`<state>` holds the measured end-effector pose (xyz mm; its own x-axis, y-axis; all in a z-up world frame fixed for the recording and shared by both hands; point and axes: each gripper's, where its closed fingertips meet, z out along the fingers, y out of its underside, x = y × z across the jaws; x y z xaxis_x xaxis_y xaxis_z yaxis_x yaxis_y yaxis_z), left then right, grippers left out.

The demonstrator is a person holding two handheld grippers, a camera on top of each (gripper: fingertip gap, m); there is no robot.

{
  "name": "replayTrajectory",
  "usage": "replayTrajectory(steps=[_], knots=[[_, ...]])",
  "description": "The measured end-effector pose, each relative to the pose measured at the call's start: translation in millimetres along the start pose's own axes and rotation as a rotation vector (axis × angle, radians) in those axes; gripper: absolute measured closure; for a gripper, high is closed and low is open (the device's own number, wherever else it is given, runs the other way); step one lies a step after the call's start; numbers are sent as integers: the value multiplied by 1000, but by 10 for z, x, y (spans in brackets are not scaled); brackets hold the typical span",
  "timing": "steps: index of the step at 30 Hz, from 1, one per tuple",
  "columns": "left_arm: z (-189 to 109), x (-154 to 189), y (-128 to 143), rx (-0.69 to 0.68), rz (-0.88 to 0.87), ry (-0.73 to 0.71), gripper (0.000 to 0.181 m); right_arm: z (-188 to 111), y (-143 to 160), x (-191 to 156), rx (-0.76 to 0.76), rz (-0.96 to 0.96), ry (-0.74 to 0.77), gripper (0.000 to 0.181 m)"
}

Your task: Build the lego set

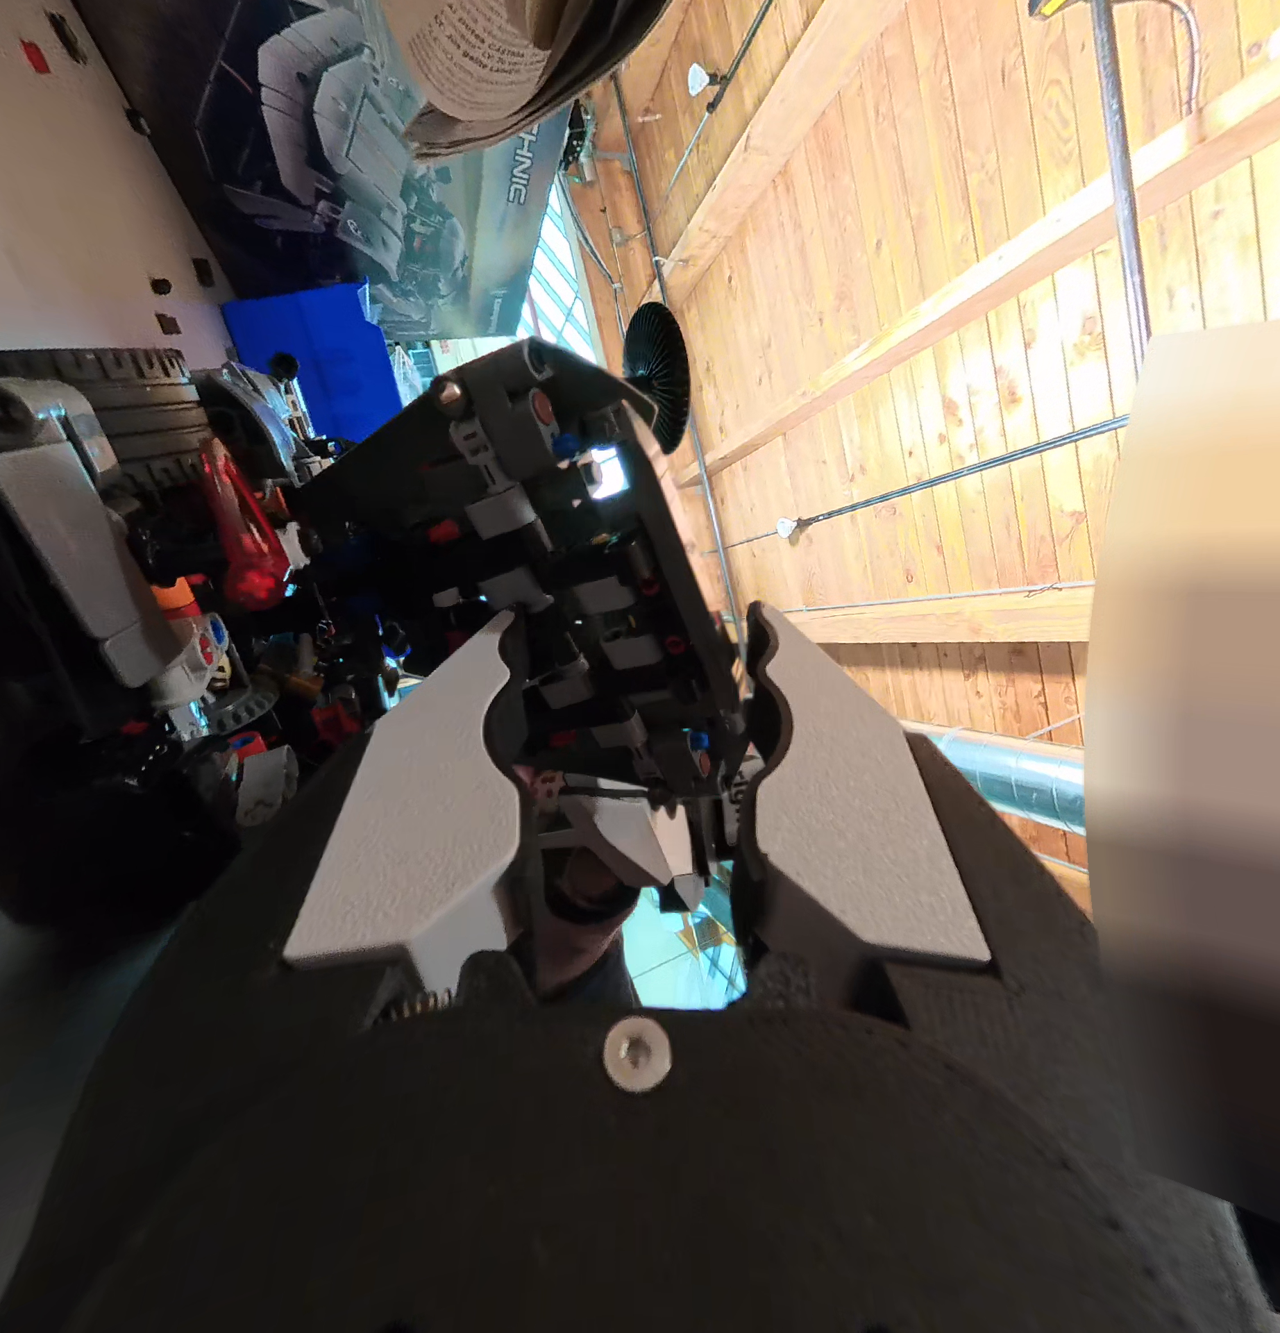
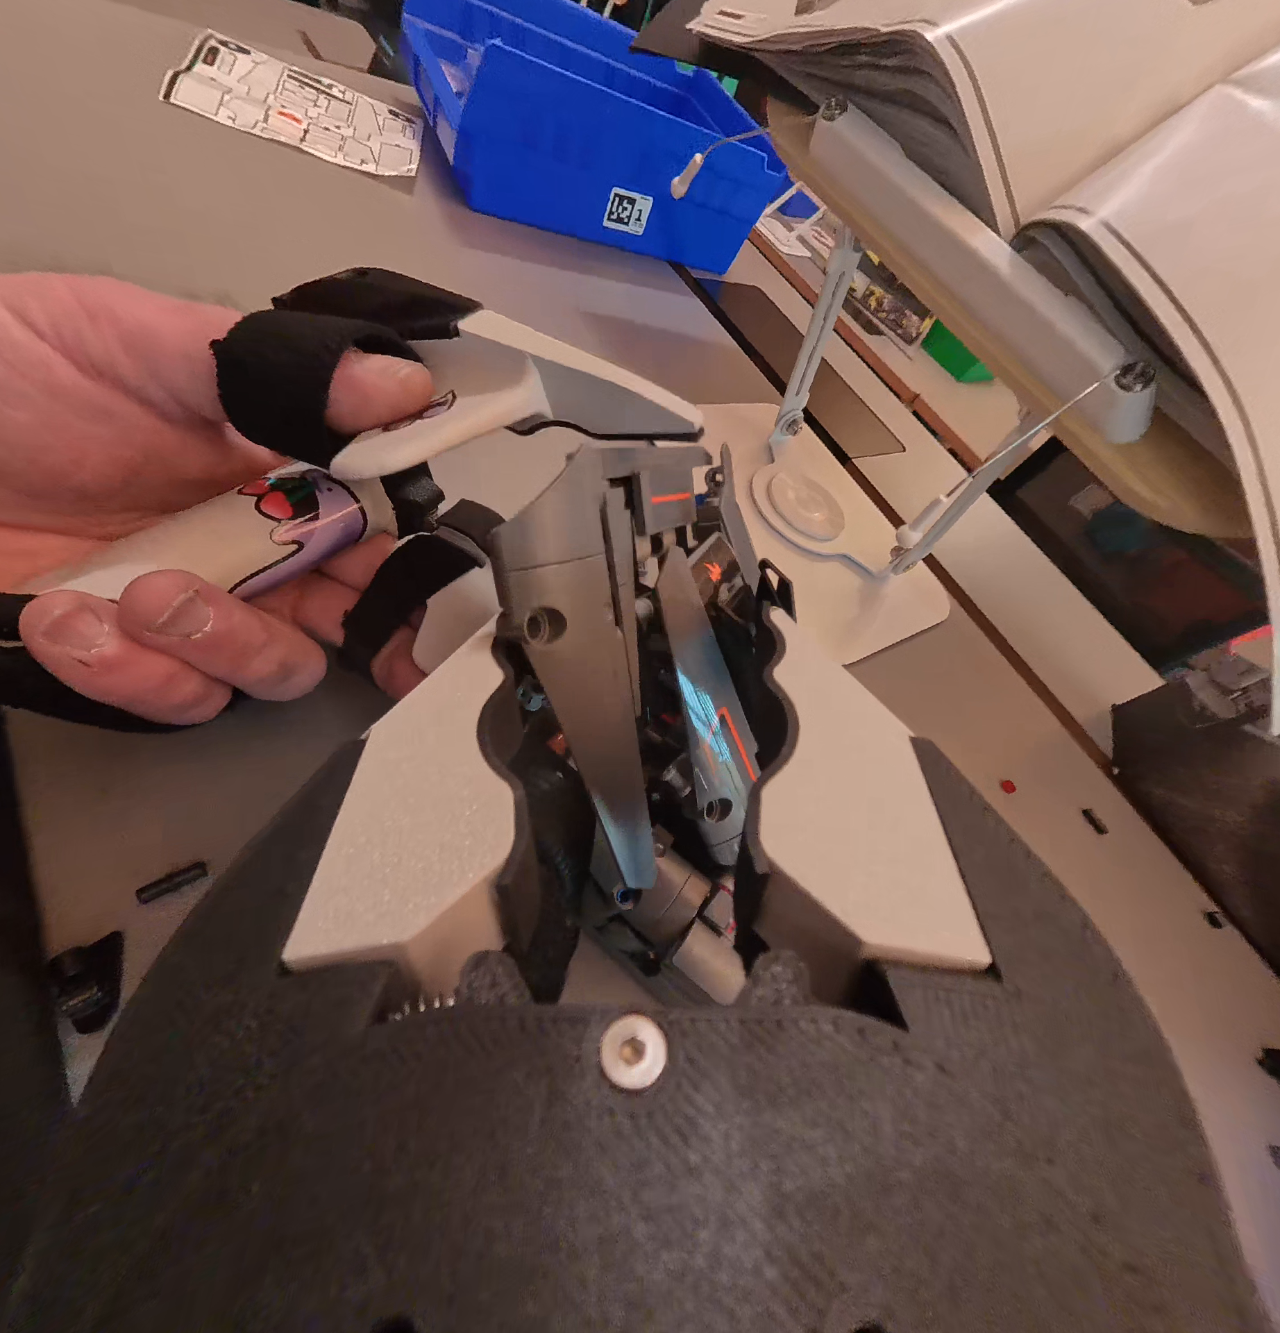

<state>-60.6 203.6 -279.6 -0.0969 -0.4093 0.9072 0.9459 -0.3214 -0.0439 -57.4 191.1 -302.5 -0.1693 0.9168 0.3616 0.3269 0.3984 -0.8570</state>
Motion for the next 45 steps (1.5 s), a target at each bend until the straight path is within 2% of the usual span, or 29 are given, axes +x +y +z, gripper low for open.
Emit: replayTrajectory(steps=[7,21,34,45], knots=[[7,22,-20,2,-3,12,112,13,-2,9,-20,-34,3,126],[51,94,-12,-17,17,43,105,1,-14,37,12,40,-19,127],[48,63,-3,-49,58,6,110,-4,-13,55,34,70,-21,132],[1,69,-52,-31,7,29,110,4,-17,63,51,81,-11,133]])
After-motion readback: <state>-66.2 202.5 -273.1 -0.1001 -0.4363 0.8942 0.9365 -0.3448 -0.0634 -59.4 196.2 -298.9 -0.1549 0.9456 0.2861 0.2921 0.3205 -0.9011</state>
